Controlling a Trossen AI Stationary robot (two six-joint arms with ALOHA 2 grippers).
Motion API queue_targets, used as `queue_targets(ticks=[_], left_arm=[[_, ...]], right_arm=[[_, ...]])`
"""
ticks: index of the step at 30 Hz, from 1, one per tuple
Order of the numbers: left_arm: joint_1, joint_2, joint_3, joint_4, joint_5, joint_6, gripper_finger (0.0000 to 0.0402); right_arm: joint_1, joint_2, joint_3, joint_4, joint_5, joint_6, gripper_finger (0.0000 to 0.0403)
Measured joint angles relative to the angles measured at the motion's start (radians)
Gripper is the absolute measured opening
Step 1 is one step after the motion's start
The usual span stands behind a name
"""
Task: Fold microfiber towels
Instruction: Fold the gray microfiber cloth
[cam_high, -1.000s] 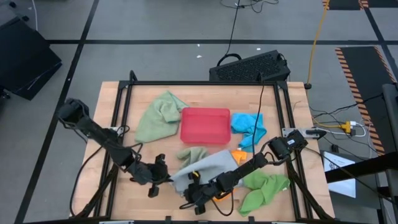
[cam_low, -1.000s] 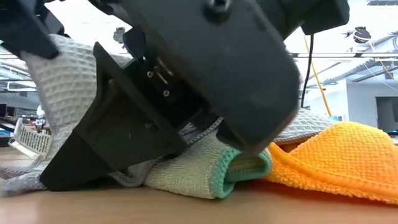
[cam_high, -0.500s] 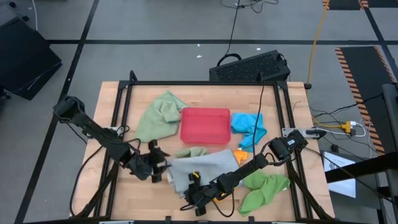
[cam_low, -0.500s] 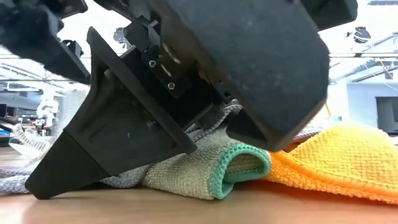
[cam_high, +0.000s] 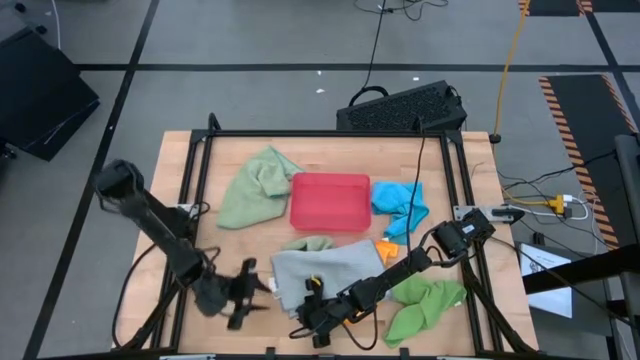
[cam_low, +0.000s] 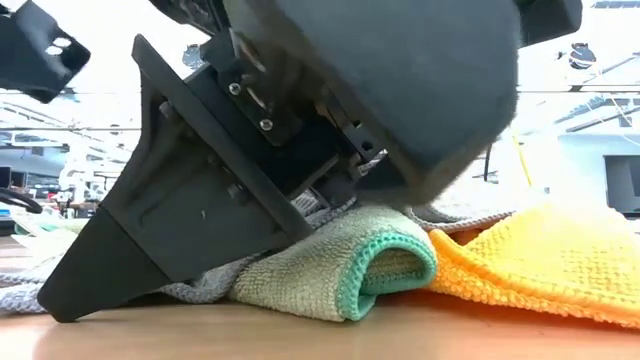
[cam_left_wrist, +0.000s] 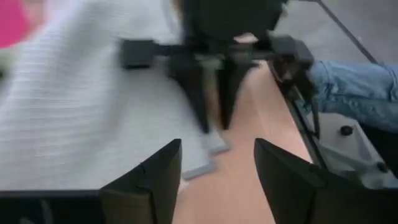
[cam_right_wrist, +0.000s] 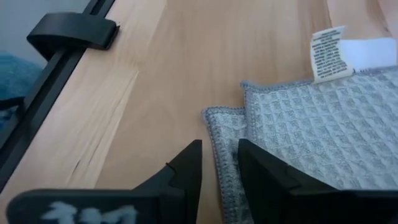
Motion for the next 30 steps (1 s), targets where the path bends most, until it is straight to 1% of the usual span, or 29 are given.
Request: queue_targets(ticks=[2,6,9,12,14,17,20,24,30], left_arm=[[-0.020,0.078,0.002,0.073,-0.015,0.022,0.0185],[-0.021,0.225,0.057,0.097,-0.031,0.071,0.0167],[-0.009,0.316,0.122,0.097,-0.034,0.135,0.0166],[-0.004,0.379,0.180,0.091,-0.035,0.198,0.0174],[0.001,0.402,0.206,0.042,-0.035,0.205,0.0180],[0.007,0.416,0.230,-0.058,-0.033,0.165,0.0183],[0.007,0.416,0.232,-0.090,-0.035,0.129,0.0177],[0.010,0.415,0.232,-0.085,-0.037,0.138,0.0152],[0.009,0.407,0.232,-0.079,-0.036,0.153,0.0106]], right_arm=[[0.008,-0.006,0.000,-0.009,0.008,0.008,0.0096],[0.031,-0.020,0.000,-0.020,0.050,0.025,0.0096],[0.047,-0.028,0.000,-0.018,0.083,0.040,0.0096],[0.059,-0.029,0.000,-0.016,0.112,0.075,0.0095],[0.067,-0.029,0.000,-0.016,0.123,0.100,0.0096],[0.078,-0.029,0.000,-0.016,0.147,0.122,0.0095],[0.090,-0.029,0.000,-0.016,0.190,0.130,0.0095],[0.099,-0.029,0.000,-0.013,0.244,0.141,0.0096],[0.101,-0.029,0.000,0.061,0.237,0.132,0.0100]])
